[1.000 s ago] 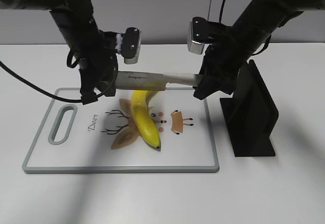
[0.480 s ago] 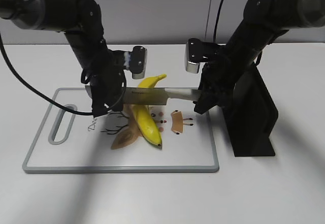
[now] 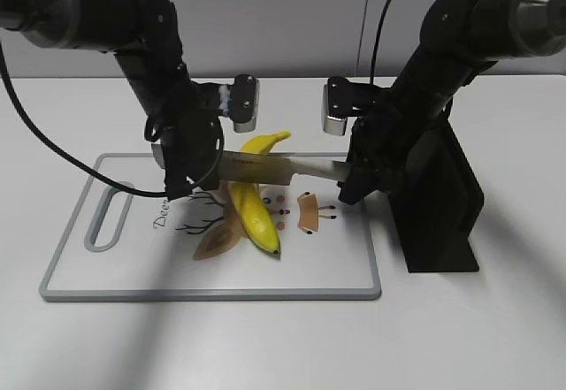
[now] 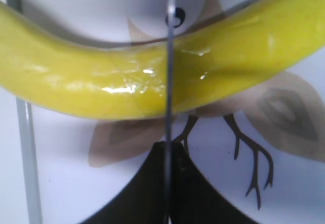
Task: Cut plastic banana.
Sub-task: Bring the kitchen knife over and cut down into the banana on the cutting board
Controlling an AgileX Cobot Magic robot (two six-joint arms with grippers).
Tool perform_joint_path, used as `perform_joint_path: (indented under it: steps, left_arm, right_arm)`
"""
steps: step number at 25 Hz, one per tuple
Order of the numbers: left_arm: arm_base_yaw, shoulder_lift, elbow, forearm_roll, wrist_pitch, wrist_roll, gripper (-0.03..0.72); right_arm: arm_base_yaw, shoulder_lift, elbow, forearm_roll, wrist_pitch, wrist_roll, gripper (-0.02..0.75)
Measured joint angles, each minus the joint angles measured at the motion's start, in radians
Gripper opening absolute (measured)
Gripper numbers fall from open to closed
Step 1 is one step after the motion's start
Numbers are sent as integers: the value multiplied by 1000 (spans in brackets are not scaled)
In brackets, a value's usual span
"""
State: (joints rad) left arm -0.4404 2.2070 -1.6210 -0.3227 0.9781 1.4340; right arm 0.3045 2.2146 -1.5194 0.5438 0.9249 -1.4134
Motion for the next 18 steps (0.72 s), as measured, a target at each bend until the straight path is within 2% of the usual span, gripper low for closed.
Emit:
perform_joint_path:
  steps: [18]
  left_arm:
    - [4, 25, -11, -11, 12, 0, -5]
  right_arm:
    - [0, -8, -3, 1, -3, 0, 182]
